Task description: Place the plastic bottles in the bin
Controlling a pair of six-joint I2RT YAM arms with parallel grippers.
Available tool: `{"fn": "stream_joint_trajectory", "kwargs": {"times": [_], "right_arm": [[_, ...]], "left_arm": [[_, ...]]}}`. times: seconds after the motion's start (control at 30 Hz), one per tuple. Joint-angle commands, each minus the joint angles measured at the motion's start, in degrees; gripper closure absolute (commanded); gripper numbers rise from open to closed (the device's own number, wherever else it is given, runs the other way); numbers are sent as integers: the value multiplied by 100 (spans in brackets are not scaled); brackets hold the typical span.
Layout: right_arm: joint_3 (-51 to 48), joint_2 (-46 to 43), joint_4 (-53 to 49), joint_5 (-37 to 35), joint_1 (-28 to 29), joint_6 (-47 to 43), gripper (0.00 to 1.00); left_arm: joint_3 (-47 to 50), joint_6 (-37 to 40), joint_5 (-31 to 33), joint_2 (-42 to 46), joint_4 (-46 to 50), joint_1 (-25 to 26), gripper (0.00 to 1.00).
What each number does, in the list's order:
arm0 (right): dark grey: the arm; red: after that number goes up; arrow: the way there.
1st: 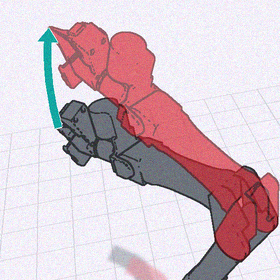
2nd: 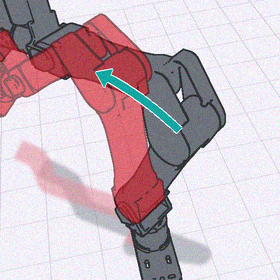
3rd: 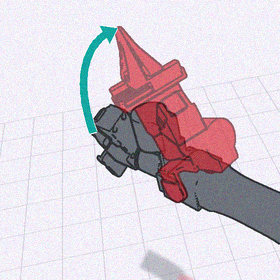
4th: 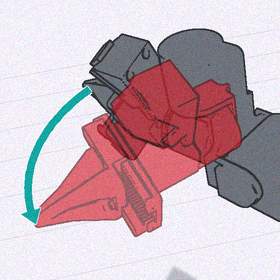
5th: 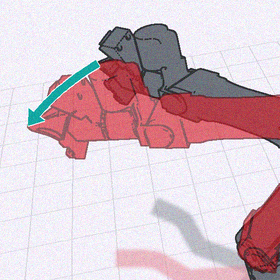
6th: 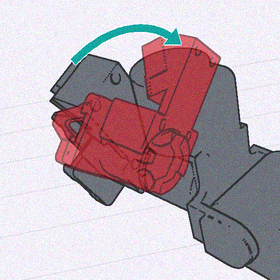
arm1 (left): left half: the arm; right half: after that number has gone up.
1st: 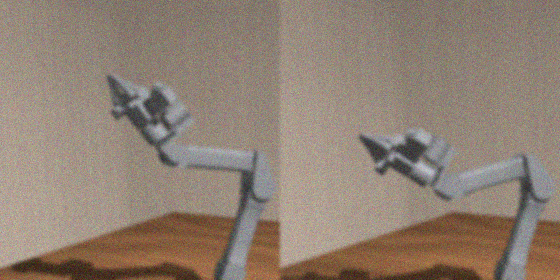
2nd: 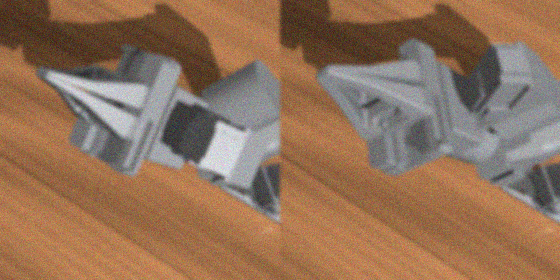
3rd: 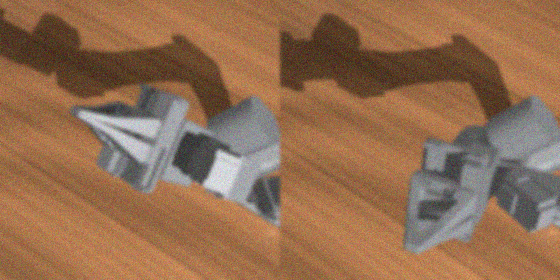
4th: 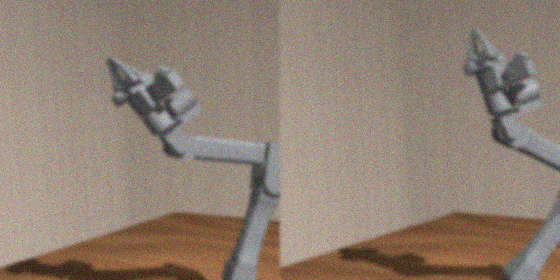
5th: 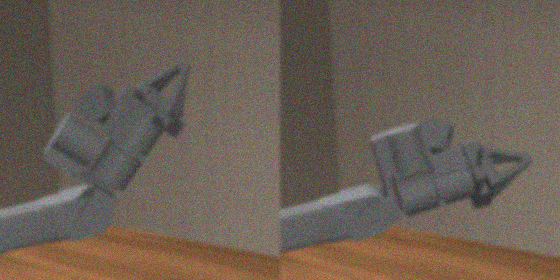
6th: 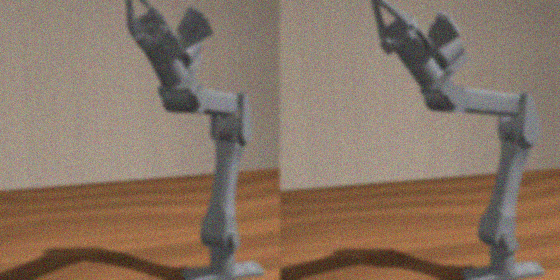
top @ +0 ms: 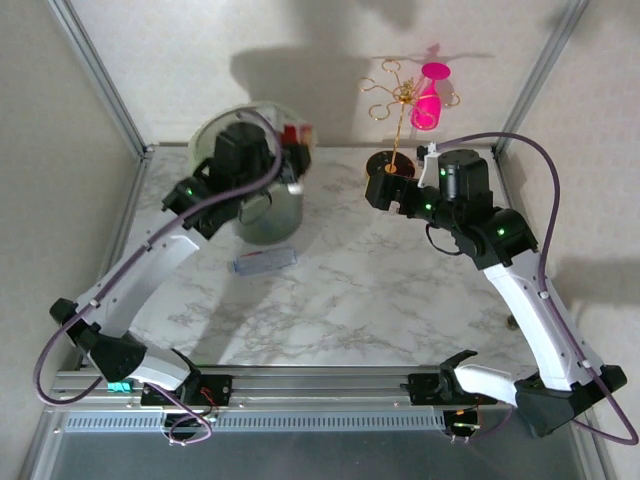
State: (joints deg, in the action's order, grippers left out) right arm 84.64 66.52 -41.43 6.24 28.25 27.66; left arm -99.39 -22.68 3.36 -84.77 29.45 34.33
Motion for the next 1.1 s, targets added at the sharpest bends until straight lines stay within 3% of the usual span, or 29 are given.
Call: {"fn": "stream_joint_trajectory", "kwargs": {"times": [0.0, 0.23, 0.43, 0.6, 0.83, 0.9, 0.97, 1.07], "right_arm": [[202, 40, 38, 175, -36, -16, 4], [167, 89, 78, 268, -39, 13, 4], [36, -8, 100, 249, -34, 46, 4], [-137, -45, 145, 316, -39, 117, 4], [-325, -40, 298, 305, -35, 221, 4], [-332, -30, 319, 316, -34, 203, 4], [-364, -25, 323, 318, -37, 179, 4], [-404, -37, 350, 325, -38, 175, 4]], "left_arm": [[-633, -886, 663, -443, 588, -418, 68], [-1771, -894, 1220, -1239, 1204, -673, 71], [-1791, -1351, 1189, -1559, 1270, -673, 68], [-1442, -2388, 1503, -1501, 998, -675, 66], [-230, -4499, 1735, -1097, -57, -576, 64], [-255, -4952, 2232, -1116, 170, -462, 60], [-230, -5029, 2482, -1121, 71, -394, 50], [-234, -5131, 2461, -1107, -58, -392, 40]]}}
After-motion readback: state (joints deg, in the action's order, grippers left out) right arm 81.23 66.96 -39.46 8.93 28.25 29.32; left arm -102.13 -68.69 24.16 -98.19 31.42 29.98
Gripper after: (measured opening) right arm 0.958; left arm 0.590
